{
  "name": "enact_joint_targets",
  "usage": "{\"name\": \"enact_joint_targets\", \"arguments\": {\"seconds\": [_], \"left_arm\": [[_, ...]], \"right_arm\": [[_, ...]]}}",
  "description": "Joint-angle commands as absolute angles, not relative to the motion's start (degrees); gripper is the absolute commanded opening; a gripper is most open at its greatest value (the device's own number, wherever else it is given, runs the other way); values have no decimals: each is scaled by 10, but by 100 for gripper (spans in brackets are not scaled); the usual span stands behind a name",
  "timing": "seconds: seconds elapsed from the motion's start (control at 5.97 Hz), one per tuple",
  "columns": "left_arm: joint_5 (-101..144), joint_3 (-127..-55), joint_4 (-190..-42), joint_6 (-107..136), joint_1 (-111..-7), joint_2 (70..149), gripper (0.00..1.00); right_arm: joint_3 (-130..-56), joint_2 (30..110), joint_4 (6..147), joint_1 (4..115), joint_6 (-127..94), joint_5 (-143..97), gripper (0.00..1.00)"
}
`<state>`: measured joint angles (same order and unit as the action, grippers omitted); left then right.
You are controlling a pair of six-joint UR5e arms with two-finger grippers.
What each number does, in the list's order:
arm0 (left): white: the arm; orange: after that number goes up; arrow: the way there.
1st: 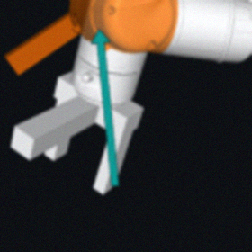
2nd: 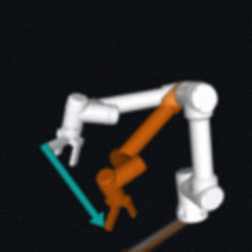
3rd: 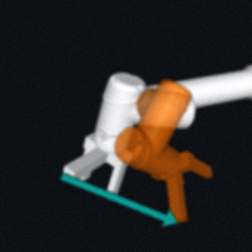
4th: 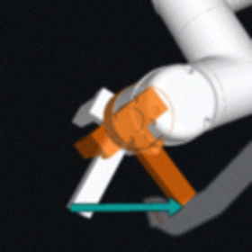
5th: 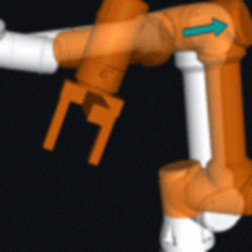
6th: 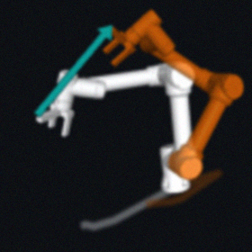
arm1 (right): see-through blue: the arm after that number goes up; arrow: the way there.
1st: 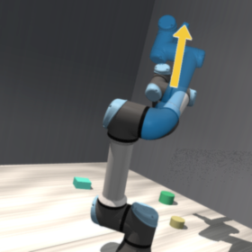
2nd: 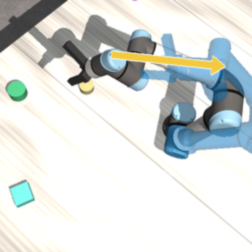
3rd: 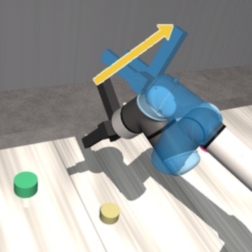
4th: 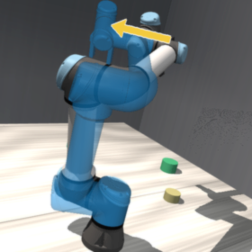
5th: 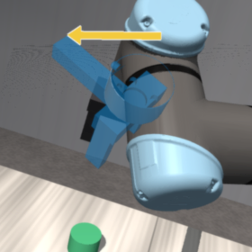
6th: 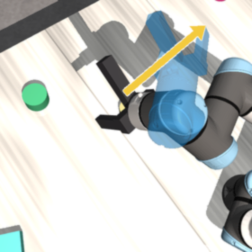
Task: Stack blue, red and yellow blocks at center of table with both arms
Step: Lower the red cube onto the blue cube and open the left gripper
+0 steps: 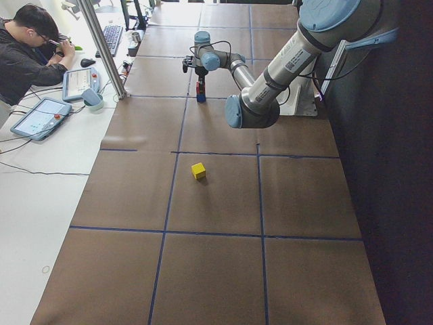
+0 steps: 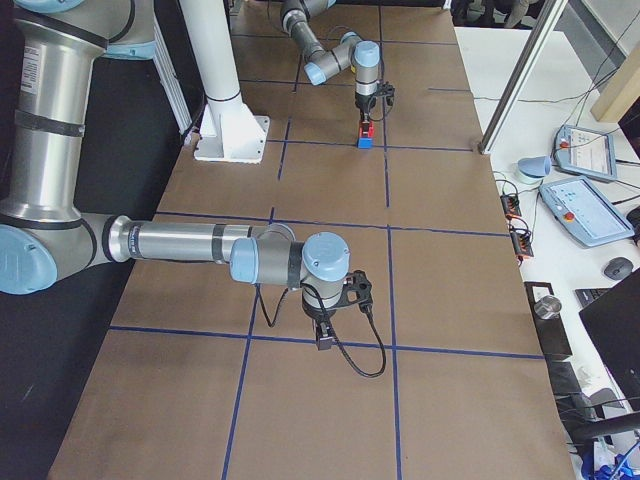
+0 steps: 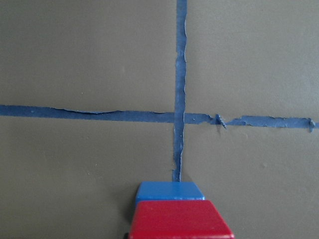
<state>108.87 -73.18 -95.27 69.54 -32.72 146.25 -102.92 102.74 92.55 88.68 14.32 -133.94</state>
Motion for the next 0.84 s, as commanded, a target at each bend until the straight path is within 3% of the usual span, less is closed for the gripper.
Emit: {"name": "enact_joint_targets", "arguments": {"seconds": [0.0,0.5,0.67], "left_arm": [[1089,-732,-953,693,-327,1463,20],[1088,-731,-953,693,-327,1462,24],[1089,-731,-953,693,-327,1462,29]], "right_arm": [[-1029,1027,925,887,143,-1339,100],[-1032,1027,925,887,142,-1340,100],[-1032,1027,925,887,143,-1340,100]]}}
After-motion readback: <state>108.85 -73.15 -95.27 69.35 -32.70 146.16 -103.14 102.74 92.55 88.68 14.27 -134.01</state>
